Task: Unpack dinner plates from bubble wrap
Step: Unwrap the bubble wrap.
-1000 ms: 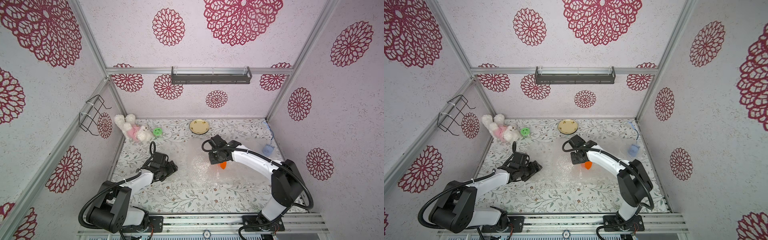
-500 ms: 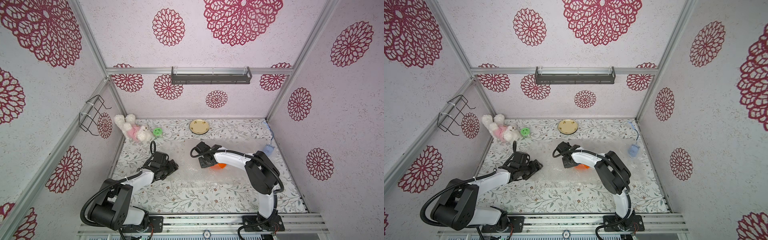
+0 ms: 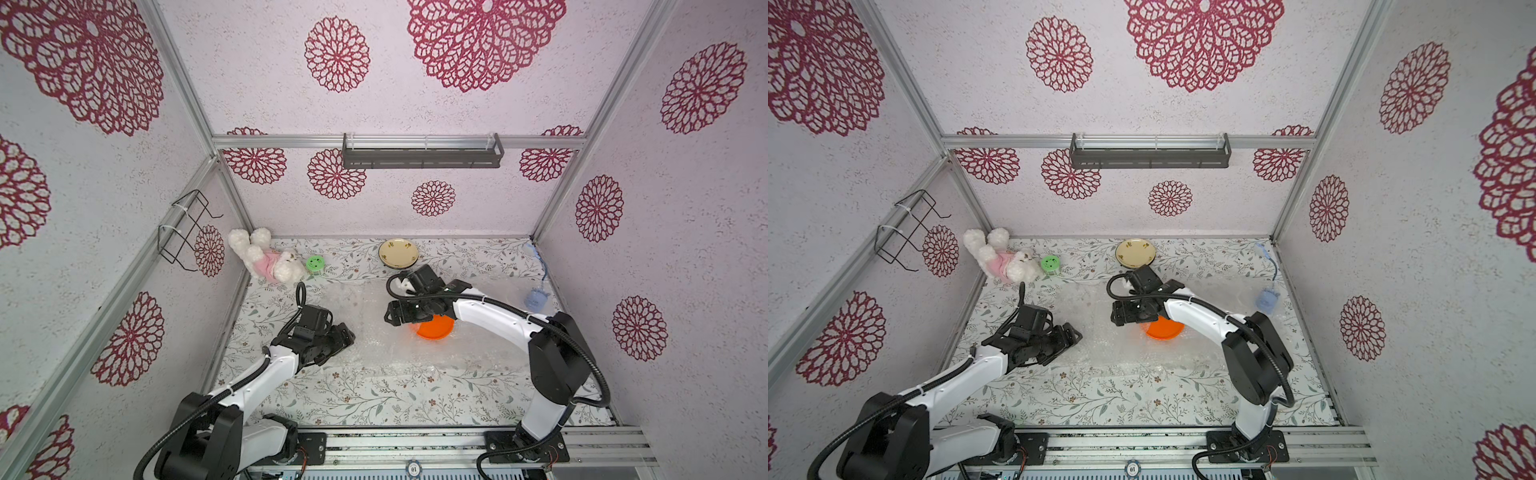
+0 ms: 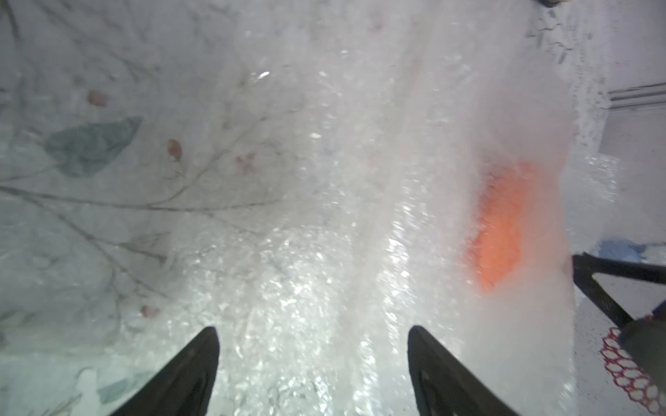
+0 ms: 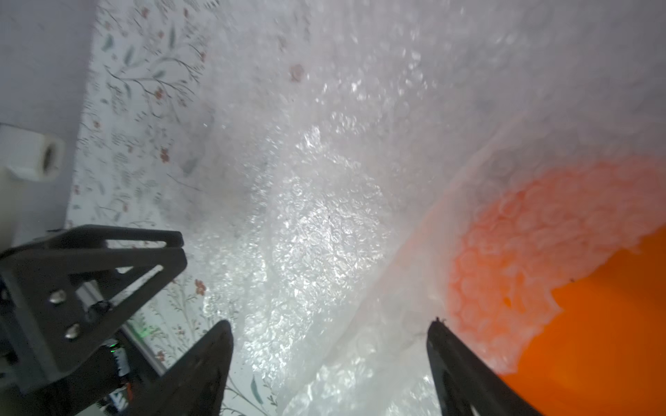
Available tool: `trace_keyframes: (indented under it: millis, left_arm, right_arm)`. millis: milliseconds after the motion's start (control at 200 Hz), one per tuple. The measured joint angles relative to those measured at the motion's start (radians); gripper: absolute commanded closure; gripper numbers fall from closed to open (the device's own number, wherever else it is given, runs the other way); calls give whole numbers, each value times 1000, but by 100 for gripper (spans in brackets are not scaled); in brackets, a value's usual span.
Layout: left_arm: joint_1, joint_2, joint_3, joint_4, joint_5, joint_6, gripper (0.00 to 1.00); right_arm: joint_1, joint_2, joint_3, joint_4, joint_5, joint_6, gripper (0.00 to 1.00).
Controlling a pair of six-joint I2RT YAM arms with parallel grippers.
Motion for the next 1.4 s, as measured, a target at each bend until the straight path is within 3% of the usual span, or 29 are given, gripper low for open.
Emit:
trace_keyframes:
  millis: [80,225,440,600,911,1186,1401]
  left_arm:
    - [-63,-33,51,-30,-25,16,14]
    - [-221,-24,146,-76,-123,58,13]
    - [-417,163,306,-116,-253,135,11]
    - [-488,352,450,-127,-303,176,11]
    - [-564,678,693,-80,-265,206,13]
    - [-644,780,734,4,-255,177,20]
    - [-651,887,878,-20,-343,115,26]
  right_arm:
    - [-74,-70,-40,17,-43,0,1]
    - [-222,-172,-170,67,-64,11,1]
    - [-402,-231,-386,158,-151,71,1]
    - [-410,-218,-452,232,-239,108,1]
    - [-435,-176,-483,374,-349,190,1]
    - [-446,-111,-527,483,-409,286,1]
    - [-462,-111,-536,517,-417,326,1]
